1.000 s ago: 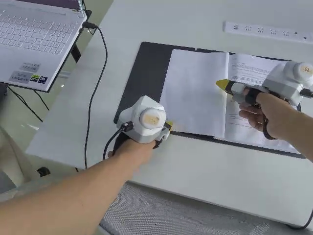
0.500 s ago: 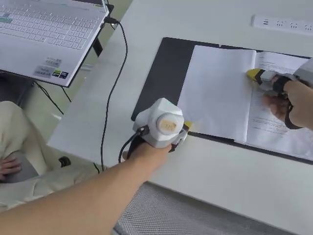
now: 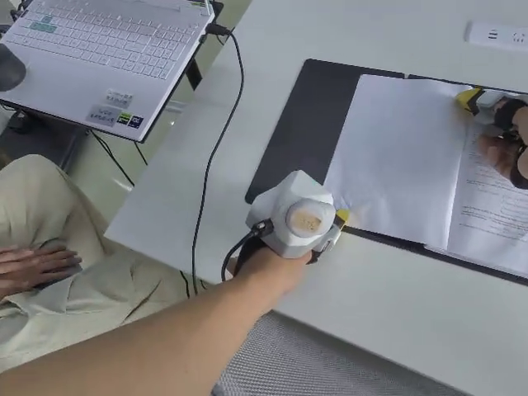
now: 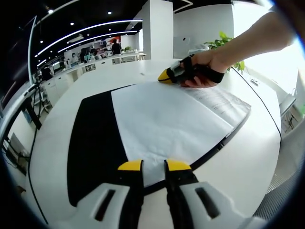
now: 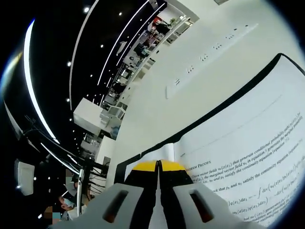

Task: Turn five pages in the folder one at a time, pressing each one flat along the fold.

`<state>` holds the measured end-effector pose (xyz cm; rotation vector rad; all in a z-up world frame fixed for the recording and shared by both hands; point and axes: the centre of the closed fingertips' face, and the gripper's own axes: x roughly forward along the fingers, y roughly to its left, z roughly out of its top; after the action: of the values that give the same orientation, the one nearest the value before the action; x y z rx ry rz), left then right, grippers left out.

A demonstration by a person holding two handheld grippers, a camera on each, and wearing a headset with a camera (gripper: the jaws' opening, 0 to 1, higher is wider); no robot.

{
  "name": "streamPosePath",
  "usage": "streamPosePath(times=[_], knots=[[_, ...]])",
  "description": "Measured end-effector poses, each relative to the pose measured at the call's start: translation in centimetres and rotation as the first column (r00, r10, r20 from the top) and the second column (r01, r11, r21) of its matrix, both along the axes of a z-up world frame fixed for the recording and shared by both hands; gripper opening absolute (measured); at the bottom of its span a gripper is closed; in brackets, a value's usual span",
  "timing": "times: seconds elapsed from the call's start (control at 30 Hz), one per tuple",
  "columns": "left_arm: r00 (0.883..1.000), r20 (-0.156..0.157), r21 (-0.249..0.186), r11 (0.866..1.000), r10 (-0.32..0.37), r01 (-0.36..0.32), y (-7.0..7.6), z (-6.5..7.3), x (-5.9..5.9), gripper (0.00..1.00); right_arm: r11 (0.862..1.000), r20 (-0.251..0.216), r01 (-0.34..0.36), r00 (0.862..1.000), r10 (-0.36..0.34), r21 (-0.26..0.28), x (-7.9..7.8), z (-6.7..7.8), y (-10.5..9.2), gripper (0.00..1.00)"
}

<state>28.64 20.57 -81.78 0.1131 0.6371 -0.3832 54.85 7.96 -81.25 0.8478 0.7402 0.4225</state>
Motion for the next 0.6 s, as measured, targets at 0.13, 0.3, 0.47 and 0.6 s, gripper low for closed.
streamPosePath(times=[0.13, 0.3, 0.47, 0.6], knots=[[1.000, -0.006, 0.002, 1.000, 0.005, -0.005, 0.0, 0.1, -0.1, 0.15, 0.999, -0.011, 0.033, 0.999, -0.033, 0.004, 0.9, 0.0, -0.3, 0.00], [1.000, -0.007, 0.001, 1.000, 0.008, -0.008, 0.0, 0.0, -0.1, 0.15, 1.000, -0.007, 0.000, 1.000, 0.000, -0.017, -0.1, 0.2, -0.3, 0.00], [1.000, -0.013, -0.003, 1.000, 0.012, -0.012, 0.1, 0.0, -0.1, 0.15, 0.998, -0.065, -0.054, 0.996, 0.056, 0.038, -2.7, 0.3, -0.2, 0.00], [1.000, -0.010, -0.003, 1.000, 0.018, -0.018, 0.0, 0.1, -0.2, 0.15, 0.992, -0.109, -0.081, 0.990, 0.091, 0.095, -5.3, 0.4, -0.2, 0.00]])
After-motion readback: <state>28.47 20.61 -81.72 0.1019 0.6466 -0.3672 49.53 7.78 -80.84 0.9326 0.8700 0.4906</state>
